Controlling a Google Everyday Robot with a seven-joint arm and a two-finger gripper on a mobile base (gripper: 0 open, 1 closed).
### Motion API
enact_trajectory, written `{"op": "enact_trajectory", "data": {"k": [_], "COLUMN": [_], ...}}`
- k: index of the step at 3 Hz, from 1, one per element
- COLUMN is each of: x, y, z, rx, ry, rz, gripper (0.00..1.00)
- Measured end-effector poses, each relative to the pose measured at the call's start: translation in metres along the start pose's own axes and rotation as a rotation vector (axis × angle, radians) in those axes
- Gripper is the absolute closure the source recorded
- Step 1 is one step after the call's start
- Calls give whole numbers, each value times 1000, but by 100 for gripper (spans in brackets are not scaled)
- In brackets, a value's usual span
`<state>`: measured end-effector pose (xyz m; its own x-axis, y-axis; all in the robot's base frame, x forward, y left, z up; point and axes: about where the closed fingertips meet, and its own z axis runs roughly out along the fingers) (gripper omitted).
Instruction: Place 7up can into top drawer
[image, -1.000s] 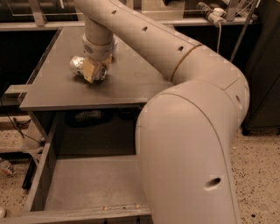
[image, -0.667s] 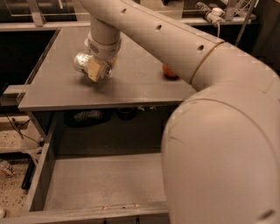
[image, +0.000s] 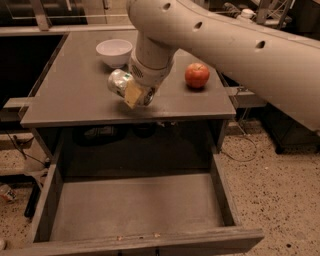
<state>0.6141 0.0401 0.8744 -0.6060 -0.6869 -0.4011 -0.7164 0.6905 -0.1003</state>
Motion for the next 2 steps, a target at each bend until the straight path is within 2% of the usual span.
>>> {"op": "enact_trajectory", "data": {"k": [1,2], "x": [42,97], "y": [8,47], "z": [-25,-47], "rx": [26,64], "ry": [-12,13], "rz": [29,-17], "gripper": [100,100]}}
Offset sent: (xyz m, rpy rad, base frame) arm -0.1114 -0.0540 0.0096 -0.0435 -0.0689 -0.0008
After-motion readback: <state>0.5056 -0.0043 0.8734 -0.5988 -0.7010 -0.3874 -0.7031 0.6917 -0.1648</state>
